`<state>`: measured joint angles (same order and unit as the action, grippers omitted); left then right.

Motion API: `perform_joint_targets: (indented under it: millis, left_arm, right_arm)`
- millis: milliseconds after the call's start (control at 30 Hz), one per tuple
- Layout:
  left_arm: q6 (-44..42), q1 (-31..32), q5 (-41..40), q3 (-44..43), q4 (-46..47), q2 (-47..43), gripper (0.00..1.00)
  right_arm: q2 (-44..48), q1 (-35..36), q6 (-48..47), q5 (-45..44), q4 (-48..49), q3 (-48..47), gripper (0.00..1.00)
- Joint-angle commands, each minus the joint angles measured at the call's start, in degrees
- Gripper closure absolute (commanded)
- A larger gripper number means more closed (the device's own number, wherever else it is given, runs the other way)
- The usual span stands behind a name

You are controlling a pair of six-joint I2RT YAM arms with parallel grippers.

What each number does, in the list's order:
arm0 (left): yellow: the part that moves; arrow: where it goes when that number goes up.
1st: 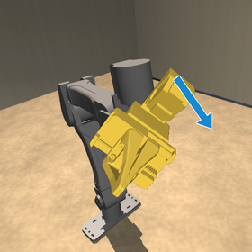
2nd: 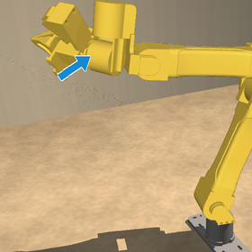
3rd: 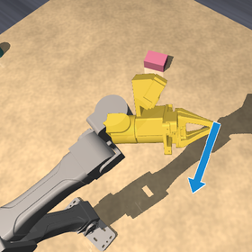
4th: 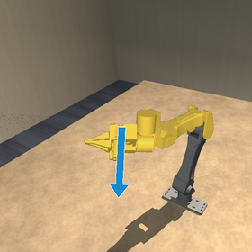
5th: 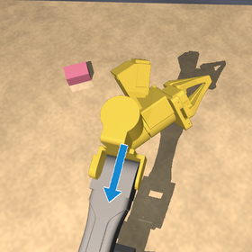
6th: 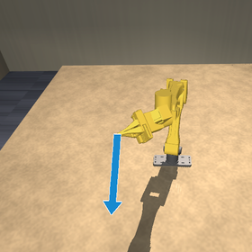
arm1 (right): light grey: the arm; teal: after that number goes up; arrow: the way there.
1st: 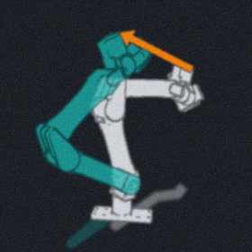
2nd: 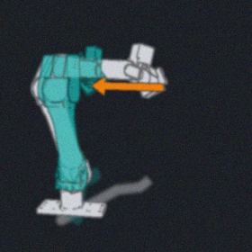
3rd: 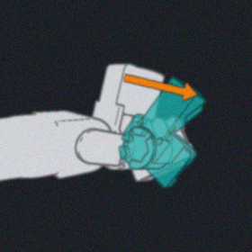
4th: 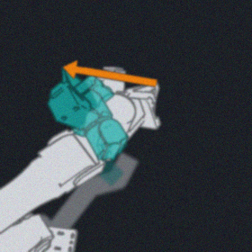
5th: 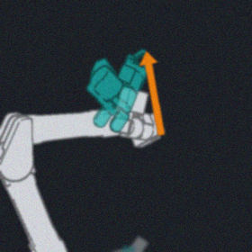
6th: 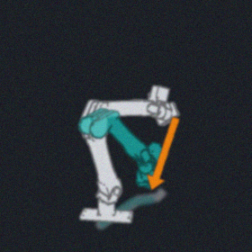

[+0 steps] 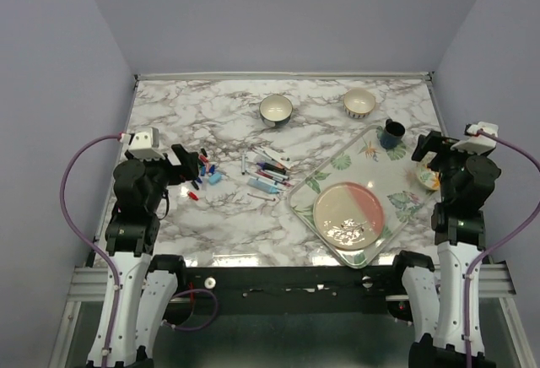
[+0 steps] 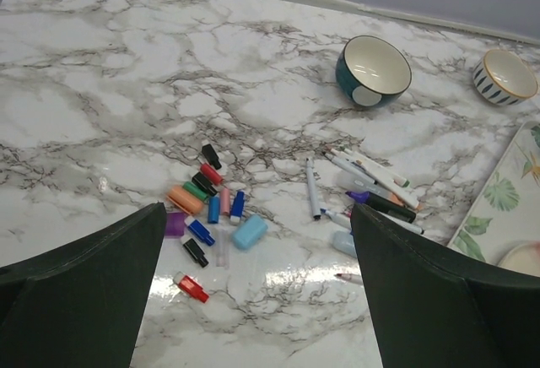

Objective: Open the pen caps
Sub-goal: Place the pen cap on the table with the left arm

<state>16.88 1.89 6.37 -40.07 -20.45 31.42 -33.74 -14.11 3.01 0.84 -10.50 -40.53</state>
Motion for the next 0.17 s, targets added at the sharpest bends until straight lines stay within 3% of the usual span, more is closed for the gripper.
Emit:
perform_joint_targets:
  millis: [0,133]
  left_arm:
    - [-1.24,0.22,-1.36,0.44,0.67,-0.57,0.01]
    - [-1.24,0.22,-1.19,0.35,0.67,-0.48,0.01]
  right_arm:
    - [-0.8,-0.66,0.69,-1.11,1.01,0.37,0.0]
    - [-1.25,-0.83,1.13,0.83,0.13,0.28,0.0]
